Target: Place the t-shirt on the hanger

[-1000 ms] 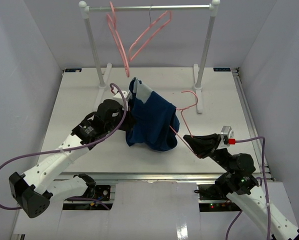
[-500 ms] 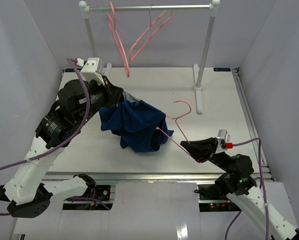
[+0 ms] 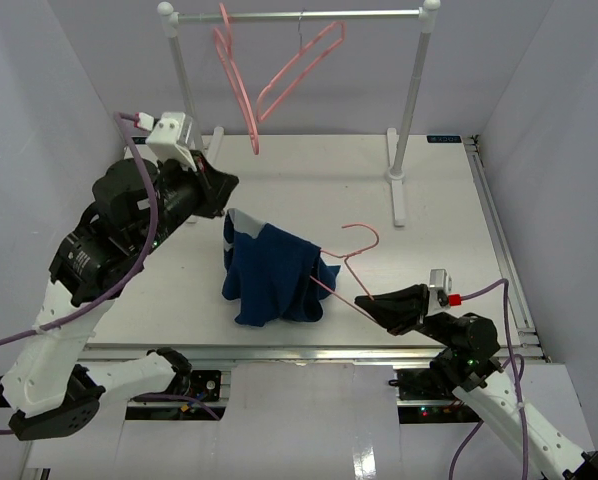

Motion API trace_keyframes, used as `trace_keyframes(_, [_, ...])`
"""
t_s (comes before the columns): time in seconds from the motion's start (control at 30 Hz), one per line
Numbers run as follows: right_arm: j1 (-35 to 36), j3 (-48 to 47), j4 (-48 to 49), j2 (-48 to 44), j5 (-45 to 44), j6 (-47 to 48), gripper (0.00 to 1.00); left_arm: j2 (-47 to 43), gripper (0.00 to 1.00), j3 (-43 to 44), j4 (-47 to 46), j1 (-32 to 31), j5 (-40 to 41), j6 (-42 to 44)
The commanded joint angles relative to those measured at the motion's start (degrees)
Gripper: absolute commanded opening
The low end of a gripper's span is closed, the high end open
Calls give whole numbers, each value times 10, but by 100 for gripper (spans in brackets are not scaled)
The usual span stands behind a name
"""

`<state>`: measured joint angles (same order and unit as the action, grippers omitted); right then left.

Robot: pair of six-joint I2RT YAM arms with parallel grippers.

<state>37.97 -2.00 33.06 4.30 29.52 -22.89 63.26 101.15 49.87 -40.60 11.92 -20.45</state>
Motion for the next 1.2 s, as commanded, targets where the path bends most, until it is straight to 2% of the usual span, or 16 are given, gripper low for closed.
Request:
trace_keyframes(0.0, [1, -10, 54, -6, -78, -4, 8, -66, 18, -165, -5, 0, -83, 11])
trace_keyframes(0.1, [1, -32, 29, 2, -109, 1, 8, -102, 39, -269, -45, 0, -122, 10])
trace_keyframes(0.17, [1, -47, 16, 12, -117, 5, 8, -110, 44, -311, -65, 0, -149, 11])
trace_keyframes(0.27, [1, -69, -4, 19, -119, 12, 8, -117, 45, -343, -84, 0, -128, 7])
trace_keyframes(0.33, [1, -76, -13, 19, -119, 14, 8, -116, 47, -354, -92, 0, -86, 2])
trace_keyframes(0.53, [2, -85, -23, 7, -116, 14, 8, -79, 53, -366, -114, 0, -47, 2])
trace_keyframes(0.67, [1, -86, -32, 4, -109, 16, 8, -65, 56, -367, -126, 0, 9, 8])
trace_keyframes(0.87, [1, -83, -35, -1, -103, 14, 8, -58, 58, -376, -161, 1, 14, 19])
trace_keyframes(0.93, [1, -83, -40, -7, -100, 14, 8, -50, 54, -377, -161, 0, 27, 19])
trace_keyframes(1.0, [1, -82, -41, -12, -100, 14, 8, -45, 26, -376, -162, 0, 37, 19])
trace_keyframes(1.07, [1, -82, -44, -17, -100, 15, 8, -44, 6, -370, -164, 0, 30, 26])
trace_keyframes(1.1, [2, -82, -48, -19, -101, 15, 8, -46, 0, -366, -164, 0, 25, 30])
trace_keyframes(1.17, [1, -82, -61, -23, -103, 16, 8, -58, 0, -353, -159, 0, 22, 30])
